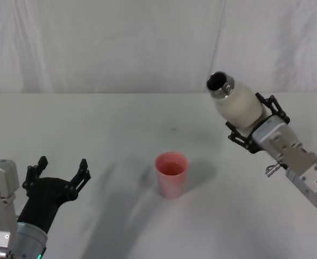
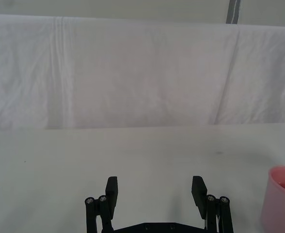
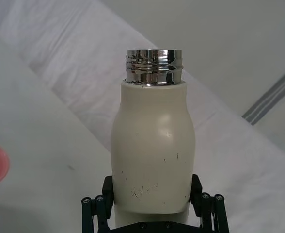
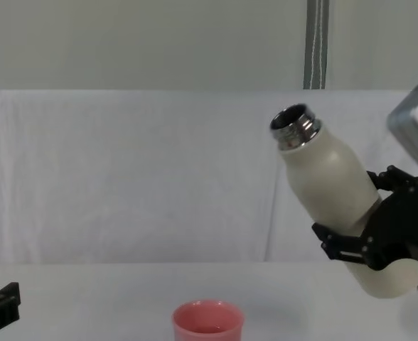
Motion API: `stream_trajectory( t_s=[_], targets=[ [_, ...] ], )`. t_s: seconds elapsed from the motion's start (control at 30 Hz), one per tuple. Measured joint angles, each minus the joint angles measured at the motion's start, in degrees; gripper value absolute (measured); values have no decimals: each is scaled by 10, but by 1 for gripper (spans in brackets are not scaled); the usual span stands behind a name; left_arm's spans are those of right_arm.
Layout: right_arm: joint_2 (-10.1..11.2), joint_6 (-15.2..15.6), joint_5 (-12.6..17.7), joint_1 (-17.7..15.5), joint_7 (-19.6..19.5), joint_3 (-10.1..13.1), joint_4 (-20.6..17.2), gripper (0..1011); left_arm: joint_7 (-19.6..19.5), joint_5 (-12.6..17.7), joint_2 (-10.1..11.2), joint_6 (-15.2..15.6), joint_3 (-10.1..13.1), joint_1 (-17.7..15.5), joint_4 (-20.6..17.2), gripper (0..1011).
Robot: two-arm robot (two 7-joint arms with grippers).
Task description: Grasp the thermos with one hand and pour water into the cup lid.
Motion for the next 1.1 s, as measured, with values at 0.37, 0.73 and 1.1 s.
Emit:
stream_trajectory(
  t_s=[0.37, 0.73, 1.1],
  targets=[
    [25, 37, -88, 11, 11, -42, -17, 950, 0, 0, 0, 0, 0, 0, 0, 1001],
    [51, 74, -162, 28, 35, -82, -36, 950, 0, 0, 0, 0, 0, 0, 0, 1001],
    [58, 88, -205, 32, 34, -102, -37, 950, 0, 0, 0, 0, 0, 0, 0, 1001]
  ],
)
